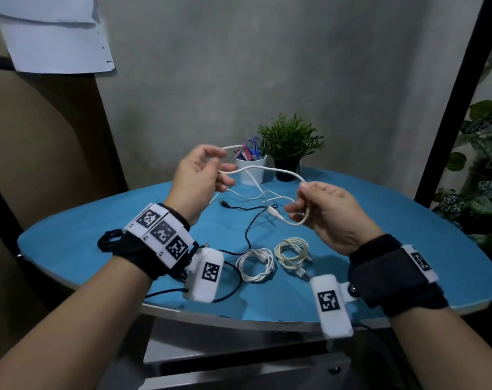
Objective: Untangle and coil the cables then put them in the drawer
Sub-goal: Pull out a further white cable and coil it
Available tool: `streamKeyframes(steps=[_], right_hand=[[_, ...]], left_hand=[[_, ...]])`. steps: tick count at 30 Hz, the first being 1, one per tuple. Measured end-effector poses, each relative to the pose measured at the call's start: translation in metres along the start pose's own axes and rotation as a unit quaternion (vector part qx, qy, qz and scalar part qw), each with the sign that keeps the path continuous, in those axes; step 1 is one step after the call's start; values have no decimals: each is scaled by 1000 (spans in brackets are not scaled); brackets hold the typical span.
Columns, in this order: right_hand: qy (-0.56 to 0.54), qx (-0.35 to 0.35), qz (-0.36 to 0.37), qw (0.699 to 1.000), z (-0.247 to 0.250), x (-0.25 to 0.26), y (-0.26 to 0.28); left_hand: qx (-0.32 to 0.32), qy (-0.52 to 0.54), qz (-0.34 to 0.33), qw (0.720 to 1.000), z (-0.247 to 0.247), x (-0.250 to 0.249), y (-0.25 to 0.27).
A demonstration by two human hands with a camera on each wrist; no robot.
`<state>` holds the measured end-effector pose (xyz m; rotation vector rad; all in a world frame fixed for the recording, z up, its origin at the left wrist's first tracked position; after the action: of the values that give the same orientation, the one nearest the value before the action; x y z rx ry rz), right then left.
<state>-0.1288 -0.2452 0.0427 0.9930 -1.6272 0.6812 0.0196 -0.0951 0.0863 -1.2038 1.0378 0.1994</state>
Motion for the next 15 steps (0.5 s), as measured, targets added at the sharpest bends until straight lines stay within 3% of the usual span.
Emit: streamKeyframes(steps=[2,6,9,12,15], right_hand=[[-53,11,18,998,3,7,5],[-177,49,56,981,8,22,12],[-205,70,65,974,6,28,14],[-236,37,69,969,2,29,15],[-285,28,82,955,2,30,16]], left_hand=[[26,-46,32,998,2,11,5],[172,-173,45,969,-8,20,25],[278,-242,34,929,-22,20,45],[370,-320,17,872,-33,20,61],[408,-366,-8,836,-36,20,73]])
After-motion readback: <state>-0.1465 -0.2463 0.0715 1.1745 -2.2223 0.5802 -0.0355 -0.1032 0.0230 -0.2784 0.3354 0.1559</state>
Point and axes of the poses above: each hand's wrist, its own y-axis away from the middle knuckle, its own z-axis out of the back of the hand, x = y × z, the point moved 4 cm from there along -y, towards the middle knuckle, and after that the axes turned 14 degrees about -z, right-handed, at the moved point
